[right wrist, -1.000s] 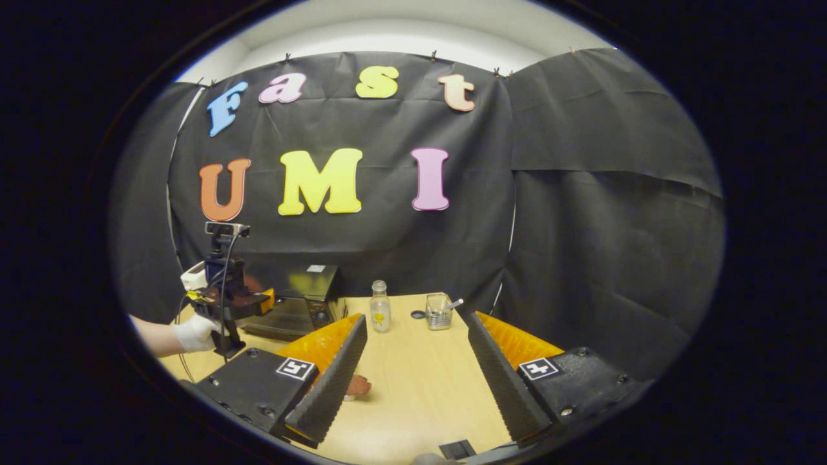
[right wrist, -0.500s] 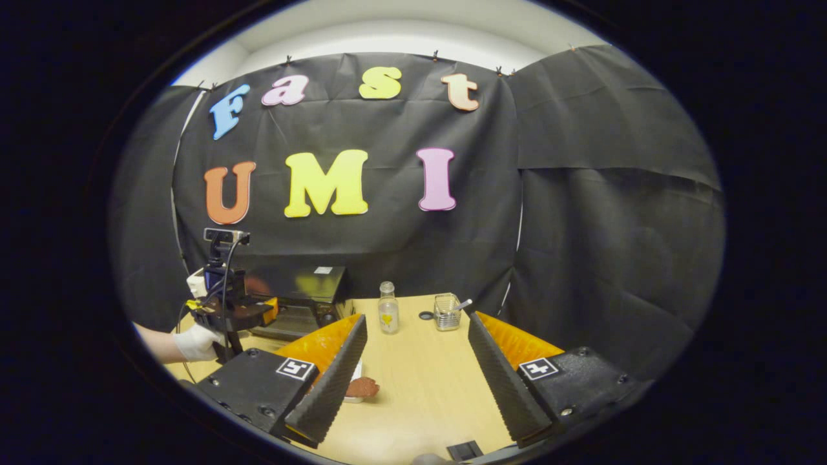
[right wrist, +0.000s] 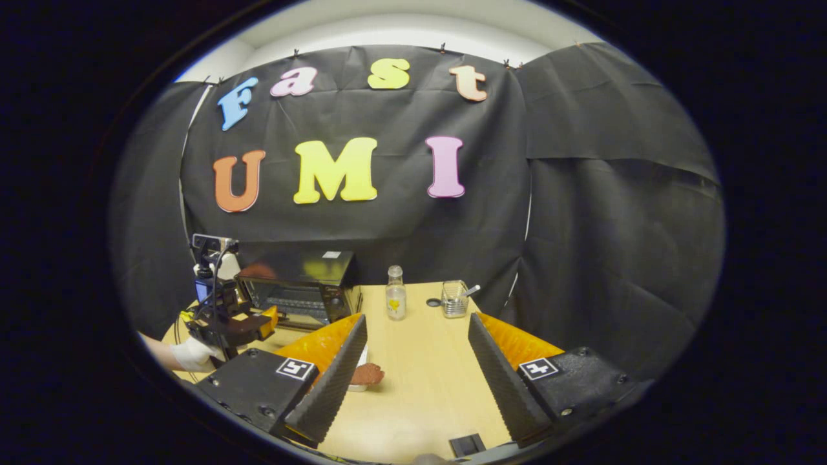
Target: Open the electric oven with the left hand, put the food in, and close the electric oven.
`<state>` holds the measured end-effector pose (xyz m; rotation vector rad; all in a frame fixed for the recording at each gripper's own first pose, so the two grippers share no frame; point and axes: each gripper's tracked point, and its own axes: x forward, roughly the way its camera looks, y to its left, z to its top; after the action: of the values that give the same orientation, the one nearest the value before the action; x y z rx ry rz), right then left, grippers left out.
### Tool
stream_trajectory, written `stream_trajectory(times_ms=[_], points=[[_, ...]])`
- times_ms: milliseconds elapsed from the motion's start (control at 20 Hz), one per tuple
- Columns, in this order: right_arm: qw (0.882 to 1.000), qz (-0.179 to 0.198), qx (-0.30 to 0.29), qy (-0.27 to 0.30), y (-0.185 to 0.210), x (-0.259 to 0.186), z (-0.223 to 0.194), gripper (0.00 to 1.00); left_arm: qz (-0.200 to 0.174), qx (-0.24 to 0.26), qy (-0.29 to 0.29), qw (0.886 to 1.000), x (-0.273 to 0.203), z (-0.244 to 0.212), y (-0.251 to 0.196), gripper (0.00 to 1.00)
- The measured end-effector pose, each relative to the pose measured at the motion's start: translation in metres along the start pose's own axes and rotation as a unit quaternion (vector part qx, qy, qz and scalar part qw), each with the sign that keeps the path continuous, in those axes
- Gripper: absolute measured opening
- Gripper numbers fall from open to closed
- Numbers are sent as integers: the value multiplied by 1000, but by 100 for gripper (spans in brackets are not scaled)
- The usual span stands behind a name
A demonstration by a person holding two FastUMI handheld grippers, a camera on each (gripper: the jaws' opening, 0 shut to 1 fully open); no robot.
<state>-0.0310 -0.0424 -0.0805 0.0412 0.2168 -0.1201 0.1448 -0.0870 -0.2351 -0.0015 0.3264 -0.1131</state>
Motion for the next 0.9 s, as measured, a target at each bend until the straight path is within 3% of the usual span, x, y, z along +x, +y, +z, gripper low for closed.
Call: stream_trajectory(times_ms=[900], points=[[999, 7, -12, 43, -3, -3, -33, 97, -1, -17, 117, 993, -22, -131, -12, 95]])
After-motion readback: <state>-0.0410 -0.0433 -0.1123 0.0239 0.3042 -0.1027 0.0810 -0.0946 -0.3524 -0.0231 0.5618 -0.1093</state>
